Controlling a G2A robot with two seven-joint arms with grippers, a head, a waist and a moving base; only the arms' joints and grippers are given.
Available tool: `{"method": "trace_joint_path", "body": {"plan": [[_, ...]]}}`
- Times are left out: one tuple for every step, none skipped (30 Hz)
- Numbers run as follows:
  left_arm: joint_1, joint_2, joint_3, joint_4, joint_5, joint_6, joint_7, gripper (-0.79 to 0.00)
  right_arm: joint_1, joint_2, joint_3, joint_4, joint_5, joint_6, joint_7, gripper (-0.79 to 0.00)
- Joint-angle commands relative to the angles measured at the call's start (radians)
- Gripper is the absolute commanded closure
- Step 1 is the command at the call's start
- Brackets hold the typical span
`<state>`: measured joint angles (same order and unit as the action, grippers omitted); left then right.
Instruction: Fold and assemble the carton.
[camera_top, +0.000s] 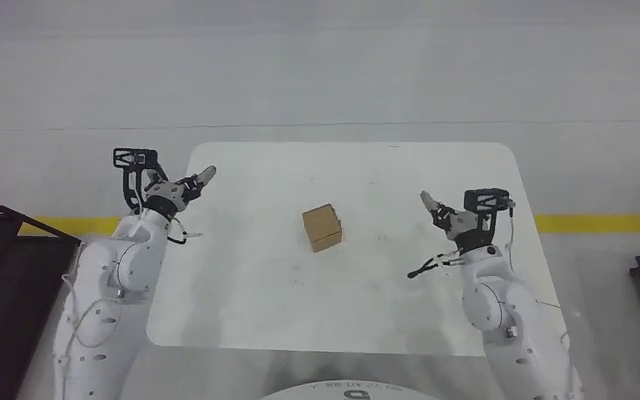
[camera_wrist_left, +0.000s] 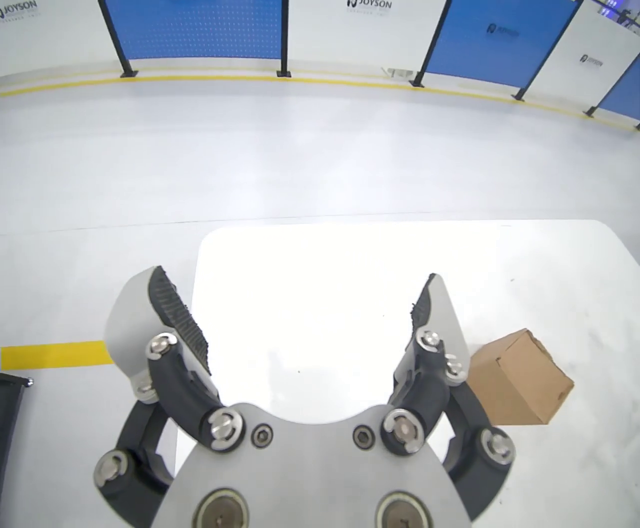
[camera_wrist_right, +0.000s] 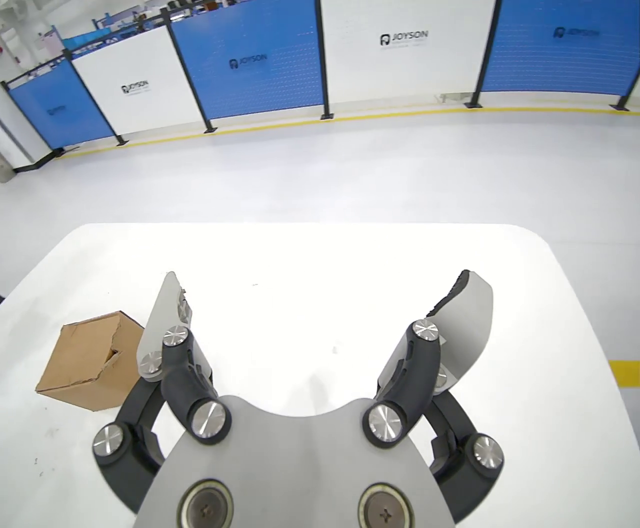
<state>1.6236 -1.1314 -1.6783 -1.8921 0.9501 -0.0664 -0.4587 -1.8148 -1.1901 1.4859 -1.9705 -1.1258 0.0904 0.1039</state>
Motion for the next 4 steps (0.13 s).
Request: {"method": "trace_joint_path", "body": {"plan": [[0.000, 0.000, 0.000, 0.000, 0.000, 0.000, 0.000, -0.785, 0.000, 0.000, 0.000, 0.000, 0.000, 0.000, 0.000, -0.784], [0.000, 0.000, -0.001, 0.001, -0.001, -0.001, 0.000, -0.785, -0.001, 0.000, 0.001, -0.001, 0.000, 0.001, 0.001, -0.784], [-0.001, 0.000, -0.001, 0.001, -0.001, -0.002, 0.000, -0.785, 0.001, 0.000, 0.000, 0.001, -0.001, 0.000, 0.001, -0.785], [-0.001, 0.000, 0.000, 0.001, -0.001, -0.002, 0.000, -0.784, 0.002, 0.000, 0.000, 0.002, -0.001, -0.001, 0.001, -0.784]]}}
